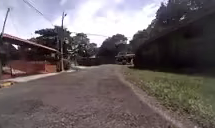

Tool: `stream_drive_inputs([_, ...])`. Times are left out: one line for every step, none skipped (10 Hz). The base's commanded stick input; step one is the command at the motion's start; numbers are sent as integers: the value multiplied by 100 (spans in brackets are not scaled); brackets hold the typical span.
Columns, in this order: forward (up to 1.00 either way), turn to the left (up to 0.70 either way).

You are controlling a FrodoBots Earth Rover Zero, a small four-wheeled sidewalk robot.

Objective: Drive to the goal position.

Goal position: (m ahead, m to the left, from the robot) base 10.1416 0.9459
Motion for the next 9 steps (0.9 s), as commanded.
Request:
stream_drive_inputs([50,0])
stream_drive_inputs([50,0])
stream_drive_inputs([50,0])
stream_drive_inputs([50,0])
stream_drive_inputs([50,0])
stream_drive_inputs([50,0])
stream_drive_inputs([50,0])
stream_drive_inputs([50,0])
stream_drive_inputs([50,0])
